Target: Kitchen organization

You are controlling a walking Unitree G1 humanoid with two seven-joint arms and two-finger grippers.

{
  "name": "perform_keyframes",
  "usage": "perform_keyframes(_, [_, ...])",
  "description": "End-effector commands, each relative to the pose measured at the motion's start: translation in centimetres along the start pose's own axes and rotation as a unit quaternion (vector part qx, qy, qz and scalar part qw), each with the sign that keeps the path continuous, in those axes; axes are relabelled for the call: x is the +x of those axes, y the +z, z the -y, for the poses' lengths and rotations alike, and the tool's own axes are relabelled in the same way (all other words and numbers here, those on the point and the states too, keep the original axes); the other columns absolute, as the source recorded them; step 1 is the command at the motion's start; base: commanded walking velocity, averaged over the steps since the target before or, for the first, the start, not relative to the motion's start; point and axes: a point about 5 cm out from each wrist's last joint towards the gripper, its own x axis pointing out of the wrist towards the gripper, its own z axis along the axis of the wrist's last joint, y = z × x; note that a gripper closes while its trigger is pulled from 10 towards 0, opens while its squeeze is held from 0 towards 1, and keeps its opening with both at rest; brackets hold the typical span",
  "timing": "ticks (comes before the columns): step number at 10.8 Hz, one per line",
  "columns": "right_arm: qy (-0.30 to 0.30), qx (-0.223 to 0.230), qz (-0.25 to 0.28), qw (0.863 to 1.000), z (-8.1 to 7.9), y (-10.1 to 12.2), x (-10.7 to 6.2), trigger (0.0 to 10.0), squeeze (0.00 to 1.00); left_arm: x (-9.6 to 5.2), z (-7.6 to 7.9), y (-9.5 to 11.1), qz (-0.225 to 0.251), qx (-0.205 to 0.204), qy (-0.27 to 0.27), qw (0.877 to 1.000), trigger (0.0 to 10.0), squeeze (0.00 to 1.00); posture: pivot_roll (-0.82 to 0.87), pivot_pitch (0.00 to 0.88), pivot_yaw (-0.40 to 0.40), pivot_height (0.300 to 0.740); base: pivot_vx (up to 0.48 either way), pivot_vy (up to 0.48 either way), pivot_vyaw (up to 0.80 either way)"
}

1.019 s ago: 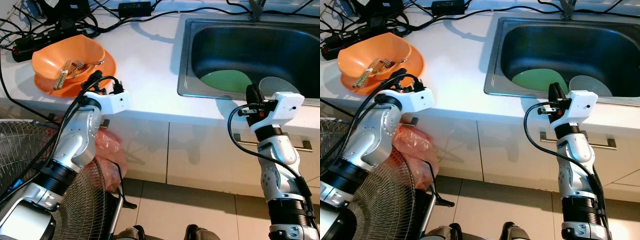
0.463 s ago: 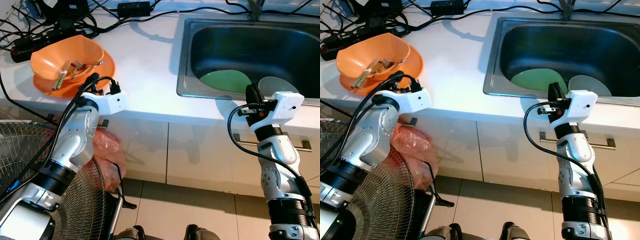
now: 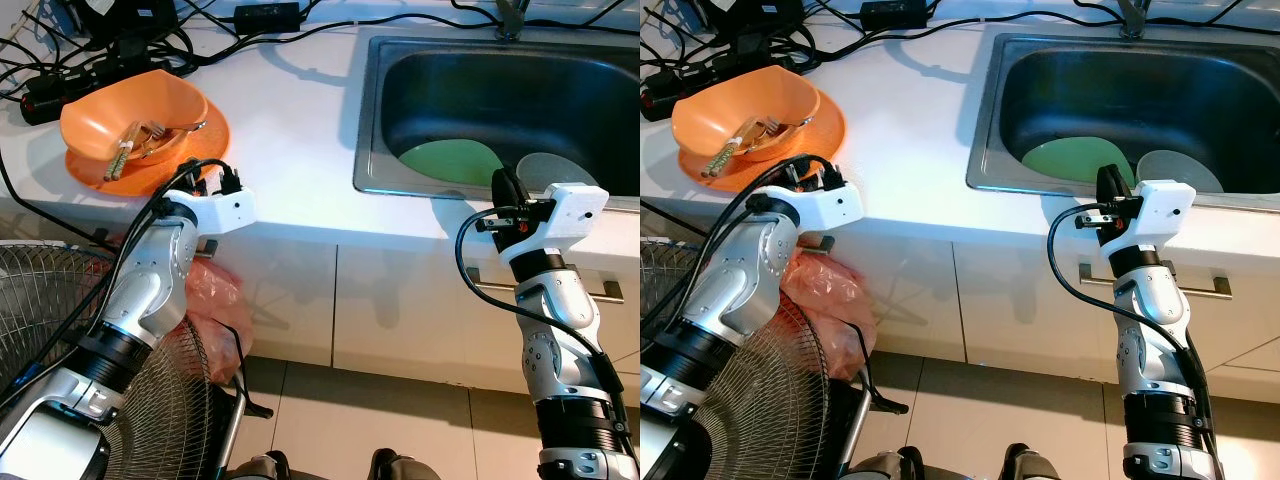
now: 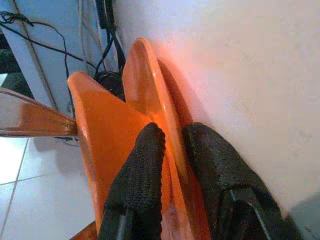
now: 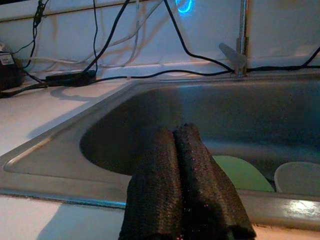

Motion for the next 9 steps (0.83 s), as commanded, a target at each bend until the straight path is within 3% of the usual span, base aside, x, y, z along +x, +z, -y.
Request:
perform_keyframes(1, [-0.021,0.016,-0.054,0.998,0.59,-2.11,-0.9,10.0,0.0,-0.23,3.64,-1.09,-0.024,0.008,-0.084,0.996,0.0,0.0,0.03,0.172,0.055,0.74,0.0,0.0,0.0])
perform_keyframes(4, [-0.02,0.017,-0.054,0.998,0.54,-2.18,-0.96,10.0,0.0,-0.13,3.68,-0.98,-0.019,0.009,-0.082,0.996,0.0,0.0,0.03,0.162,0.057,0.74,0.0,0.0,0.0])
perform_keyframes(5, [-0.021,0.017,-0.054,0.998,0.55,-2.2,-0.96,10.0,0.0,-0.12,3.73,-0.95,-0.017,0.01,-0.083,0.996,0.6,0.0,0.03,0.162,0.057,0.74,0.0,0.0,0.0])
perform_keyframes(7, [-0.02,0.017,-0.054,0.998,0.55,-2.16,-0.92,10.0,0.0,-0.07,3.55,-0.72,-0.013,0.007,-0.075,0.997,10.0,0.0,0.03,0.168,0.055,0.74,0.0,0.0,0.0])
perform_keyframes(9, [-0.02,0.016,-0.055,0.998,0.52,-2.17,-0.93,10.0,0.0,-0.04,3.12,-0.25,-0.004,0.005,-0.066,0.998,10.0,0.0,0.03,0.171,0.055,0.74,0.0,0.0,0.0])
